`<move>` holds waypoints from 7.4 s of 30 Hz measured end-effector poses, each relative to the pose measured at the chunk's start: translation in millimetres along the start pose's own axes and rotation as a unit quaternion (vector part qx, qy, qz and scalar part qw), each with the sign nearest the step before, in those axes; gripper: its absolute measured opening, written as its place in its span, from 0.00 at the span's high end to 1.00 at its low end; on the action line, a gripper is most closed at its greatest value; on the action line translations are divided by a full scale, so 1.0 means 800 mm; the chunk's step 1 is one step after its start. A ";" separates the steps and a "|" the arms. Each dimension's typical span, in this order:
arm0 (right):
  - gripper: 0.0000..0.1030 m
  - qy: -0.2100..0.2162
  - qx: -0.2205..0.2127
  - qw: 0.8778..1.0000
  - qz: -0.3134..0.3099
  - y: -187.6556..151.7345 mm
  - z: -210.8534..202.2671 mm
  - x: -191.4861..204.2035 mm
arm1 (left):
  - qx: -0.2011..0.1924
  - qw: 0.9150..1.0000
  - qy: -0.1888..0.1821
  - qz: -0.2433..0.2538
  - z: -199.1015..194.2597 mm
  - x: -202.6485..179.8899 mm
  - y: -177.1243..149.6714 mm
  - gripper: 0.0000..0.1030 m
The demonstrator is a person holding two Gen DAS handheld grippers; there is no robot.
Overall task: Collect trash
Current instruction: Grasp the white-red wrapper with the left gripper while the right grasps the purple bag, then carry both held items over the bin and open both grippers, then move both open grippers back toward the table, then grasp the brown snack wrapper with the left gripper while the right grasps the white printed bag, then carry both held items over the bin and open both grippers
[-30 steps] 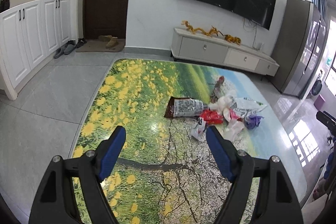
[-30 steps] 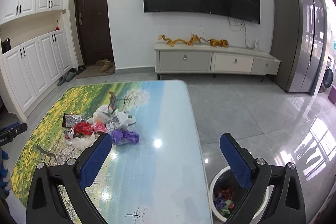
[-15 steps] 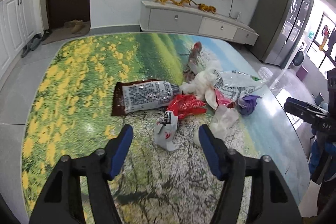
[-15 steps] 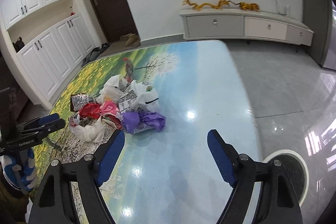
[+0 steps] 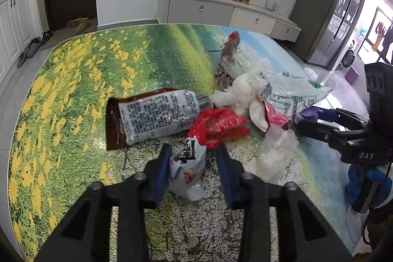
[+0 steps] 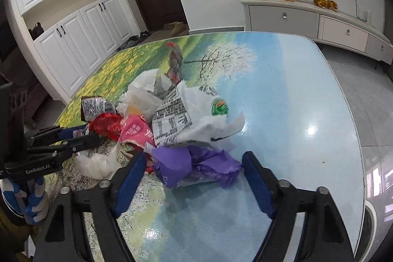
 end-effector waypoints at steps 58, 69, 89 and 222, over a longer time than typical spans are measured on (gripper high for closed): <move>0.48 -0.084 -0.173 0.977 0.092 -0.105 -0.307 -0.094 | -0.125 0.972 0.039 0.196 -0.206 -0.273 0.021 0.80; 0.48 -0.142 -0.150 0.956 0.206 -0.159 -0.294 -0.266 | -0.038 0.957 -0.061 0.279 -0.062 -0.451 0.062 0.79; 0.30 -0.194 -0.089 0.937 0.277 -0.195 -0.238 -0.400 | 0.027 0.952 -0.187 0.240 0.066 -0.580 0.089 0.41; 0.86 -0.090 -0.207 0.958 0.176 -0.106 -0.327 -0.178 | -0.079 0.976 -0.076 0.188 -0.168 -0.310 0.085 0.77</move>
Point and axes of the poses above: each gripper's, at about its wrist camera, not at the fingertips, and z roughly the way its jaws point, x to its left, y to its top, the point moved 8 cm from there along z, roughly the way its jaws point, and after that the axes turned 8 degrees about z, right-handed, at the moved point
